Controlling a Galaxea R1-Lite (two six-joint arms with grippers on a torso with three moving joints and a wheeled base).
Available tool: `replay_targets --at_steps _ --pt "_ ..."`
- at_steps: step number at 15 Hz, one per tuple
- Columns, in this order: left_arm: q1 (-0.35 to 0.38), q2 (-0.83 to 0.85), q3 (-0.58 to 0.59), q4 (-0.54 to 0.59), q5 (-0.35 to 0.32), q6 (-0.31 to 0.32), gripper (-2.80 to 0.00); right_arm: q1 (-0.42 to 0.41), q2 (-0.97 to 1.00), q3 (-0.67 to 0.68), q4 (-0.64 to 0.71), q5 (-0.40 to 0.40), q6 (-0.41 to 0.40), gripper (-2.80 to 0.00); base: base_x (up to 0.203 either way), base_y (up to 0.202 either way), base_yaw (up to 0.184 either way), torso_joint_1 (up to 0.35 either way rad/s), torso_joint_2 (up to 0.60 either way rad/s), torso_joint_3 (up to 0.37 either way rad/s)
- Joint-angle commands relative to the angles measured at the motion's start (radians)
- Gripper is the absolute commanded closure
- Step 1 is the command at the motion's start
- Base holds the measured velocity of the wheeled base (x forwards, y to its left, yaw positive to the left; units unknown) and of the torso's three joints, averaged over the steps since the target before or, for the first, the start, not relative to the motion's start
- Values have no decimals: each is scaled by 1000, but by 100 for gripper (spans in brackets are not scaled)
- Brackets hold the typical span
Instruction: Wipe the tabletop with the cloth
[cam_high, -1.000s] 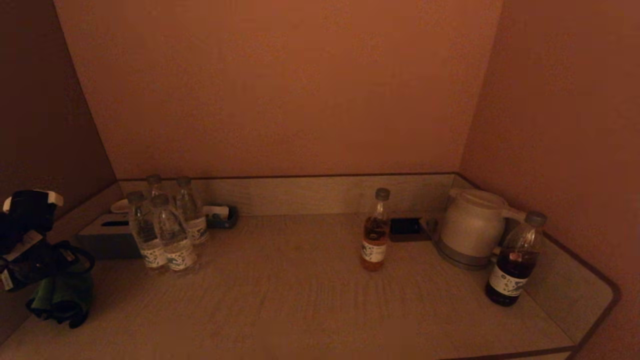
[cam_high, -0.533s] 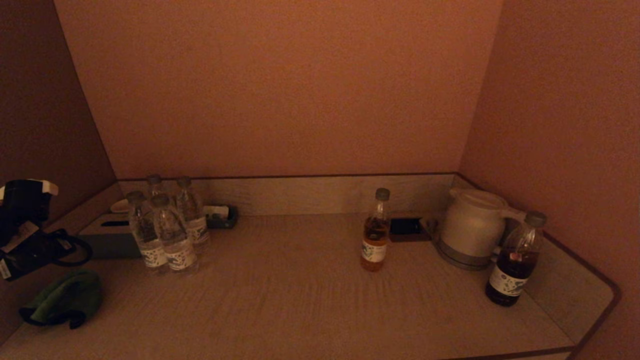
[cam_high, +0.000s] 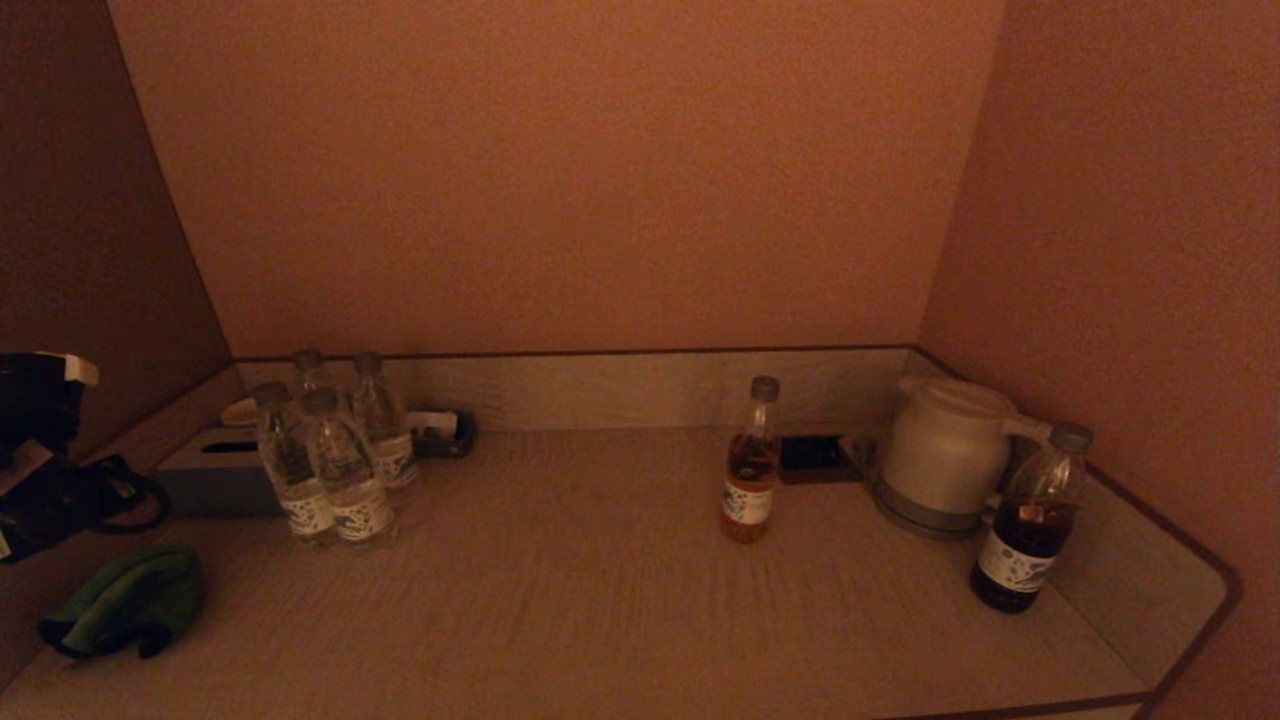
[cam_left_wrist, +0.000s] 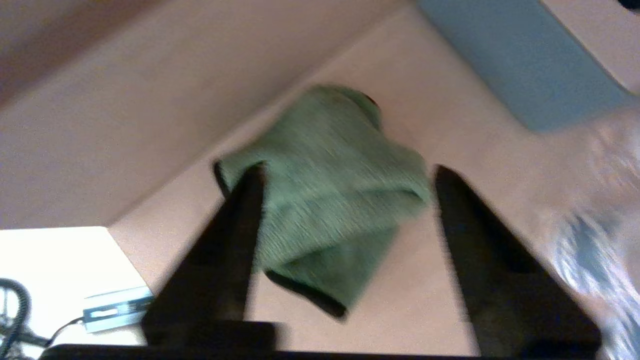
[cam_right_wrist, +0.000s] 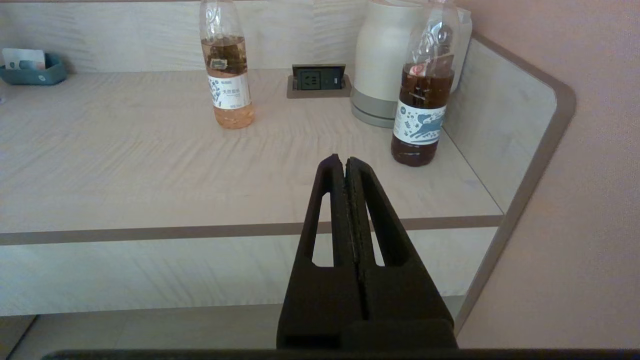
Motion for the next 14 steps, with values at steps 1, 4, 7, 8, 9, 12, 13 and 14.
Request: replay_targets --at_steps 1,4,7,8,9,12,13,14 --pt "-26 -134 45 -7 -50 -2 0 0 1 0 -1 0 0 0 0 0 0 0 0 0" --pt "-68 -246 120 -22 -153 18 0 -1 1 0 -1 0 0 0 0 0 0 0 0 0" --pt "-93 -437 210 -50 -252 118 0 0 1 0 -1 0 0 0 0 0 0 0 0 0" --pt "-99 -532 247 -59 -306 170 0 0 1 0 -1 0 0 0 0 0 0 0 0 0" --pt "-105 -608 287 -67 -370 226 0 0 1 0 -1 0 0 0 0 0 0 0 0 0" --pt "-113 -808 405 -77 -613 358 0 0 1 0 -1 0 0 0 0 0 0 0 0 0" --pt "-114 -875 450 -79 -682 399 0 0 1 0 -1 0 0 0 0 0 0 0 0 0" --pt "-114 -929 487 -80 -737 433 0 0 1 0 -1 0 0 0 0 0 0 0 0 0"
